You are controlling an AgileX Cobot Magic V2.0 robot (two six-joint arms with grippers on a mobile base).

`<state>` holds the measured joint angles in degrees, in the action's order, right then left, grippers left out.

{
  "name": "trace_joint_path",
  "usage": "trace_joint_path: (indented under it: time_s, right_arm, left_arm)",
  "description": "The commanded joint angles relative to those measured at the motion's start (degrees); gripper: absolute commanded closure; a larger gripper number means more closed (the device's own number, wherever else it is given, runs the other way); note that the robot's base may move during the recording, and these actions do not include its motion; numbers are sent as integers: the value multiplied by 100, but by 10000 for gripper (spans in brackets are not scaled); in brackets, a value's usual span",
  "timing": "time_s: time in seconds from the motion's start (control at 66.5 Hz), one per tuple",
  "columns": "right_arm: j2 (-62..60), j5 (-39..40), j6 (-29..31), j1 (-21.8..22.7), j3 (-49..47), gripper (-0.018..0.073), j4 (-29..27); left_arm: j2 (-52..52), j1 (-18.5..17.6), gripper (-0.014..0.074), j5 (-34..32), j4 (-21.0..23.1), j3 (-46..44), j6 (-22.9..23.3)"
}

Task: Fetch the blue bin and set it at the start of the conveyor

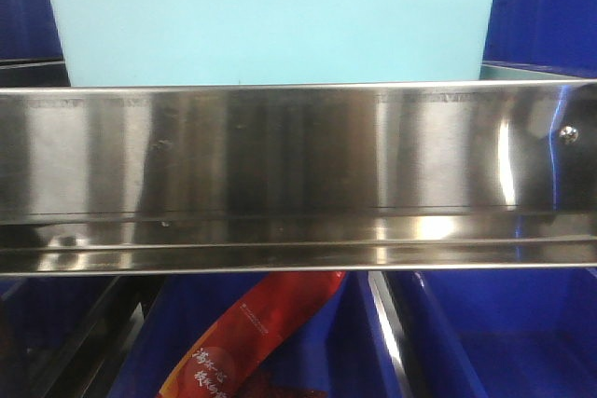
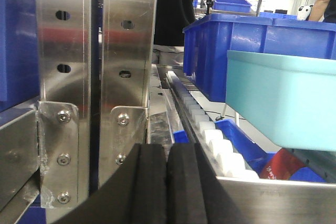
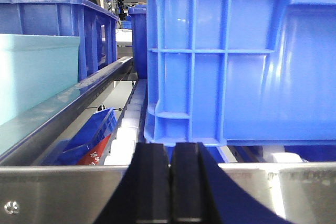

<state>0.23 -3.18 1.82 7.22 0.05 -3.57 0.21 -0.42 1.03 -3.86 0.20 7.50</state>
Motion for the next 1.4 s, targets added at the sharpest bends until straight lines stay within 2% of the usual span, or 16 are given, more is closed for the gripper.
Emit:
trace_joint_path:
  time_s: [0.0, 0.541, 0.722, 0.902, 0.962, 1.023, 1.143, 1.173, 1.263, 1.323, 1.383]
  right_arm:
    - [-23, 145, 26, 31, -5, 721, 2]
    - [-23, 220, 26, 31, -5, 721, 2]
    - [-23, 285, 26, 31, -5, 721, 2]
    - [-23, 910, 17, 31, -93, 721, -67]
    - [-23, 574, 17, 31, -491, 721, -67]
    - [-23, -7, 17, 31, -1029, 721, -67]
    - [95, -1019, 17, 9, -2237, 714, -67]
    - [233, -1162, 17, 9, -2495, 695, -67]
    - [676, -1547, 17, 9, -3220, 540, -67]
    - [1046, -1679, 17, 9, -3679, 340, -67]
    - [1317, -1692, 17, 9, -3912, 196, -67]
  left_arm:
    - [-21, -25, 707, -103, 27, -20, -18]
    - [-21, -27, 707, -103, 27, -20, -18]
    - [-21, -27, 707, -360, 27, -20, -18]
    - [-21, -27, 707, -594, 27, -20, -18]
    - [-21, -27, 707, -681, 27, -130, -18]
    - [-21, -27, 707, -499, 27, -442, -18]
    - [10, -27, 704, 394, 27, -1398, -18]
    - [91, -27, 689, 624, 27, -1642, -18]
    - [425, -27, 599, 1344, 27, -2430, -18]
    - [746, -27, 479, 1678, 27, -2934, -111]
    - [1059, -27, 335, 1815, 27, -3291, -129]
